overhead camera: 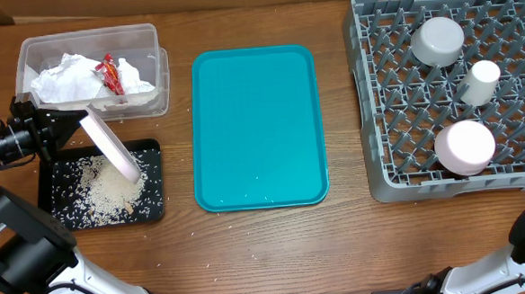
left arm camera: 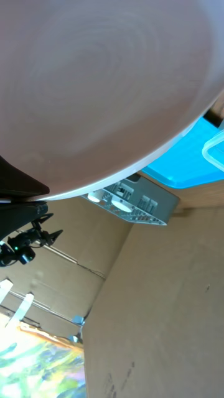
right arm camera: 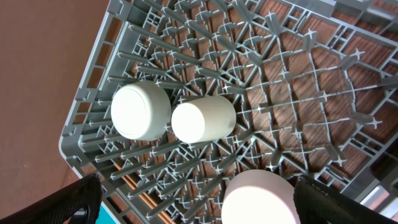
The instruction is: Sort waste into correct bins and load items into the dishwasher
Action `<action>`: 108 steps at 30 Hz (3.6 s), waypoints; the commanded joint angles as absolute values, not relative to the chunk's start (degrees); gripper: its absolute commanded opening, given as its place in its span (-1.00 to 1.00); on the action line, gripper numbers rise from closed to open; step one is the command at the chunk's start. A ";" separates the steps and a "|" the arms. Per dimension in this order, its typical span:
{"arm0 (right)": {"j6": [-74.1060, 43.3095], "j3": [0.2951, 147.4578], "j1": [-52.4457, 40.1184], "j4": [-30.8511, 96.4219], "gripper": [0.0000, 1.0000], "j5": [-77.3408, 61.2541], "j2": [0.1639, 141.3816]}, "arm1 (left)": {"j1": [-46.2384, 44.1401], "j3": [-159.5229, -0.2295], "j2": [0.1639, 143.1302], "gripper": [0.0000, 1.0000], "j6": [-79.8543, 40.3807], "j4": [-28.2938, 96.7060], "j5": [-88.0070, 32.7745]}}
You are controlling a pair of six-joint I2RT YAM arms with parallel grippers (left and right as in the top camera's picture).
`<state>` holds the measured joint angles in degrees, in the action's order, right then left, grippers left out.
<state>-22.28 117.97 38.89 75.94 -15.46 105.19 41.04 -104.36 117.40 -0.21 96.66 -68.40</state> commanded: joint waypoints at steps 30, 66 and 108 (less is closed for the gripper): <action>-22.55 118.41 38.70 75.75 1.00 -15.22 104.92 | -10.74 -103.96 108.16 -0.92 -35.33 65.91 -25.10; -22.55 118.41 38.70 75.72 1.00 -15.22 104.92 | -29.43 -107.83 117.62 -0.14 -36.88 50.30 13.08; -12.01 115.83 -22.96 61.01 0.20 -2.28 120.86 | 6.46 -108.49 99.77 0.99 -37.71 60.18 10.63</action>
<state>-11.86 116.44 -20.43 61.63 -9.96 117.43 6.48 -108.27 99.50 -37.56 60.25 10.94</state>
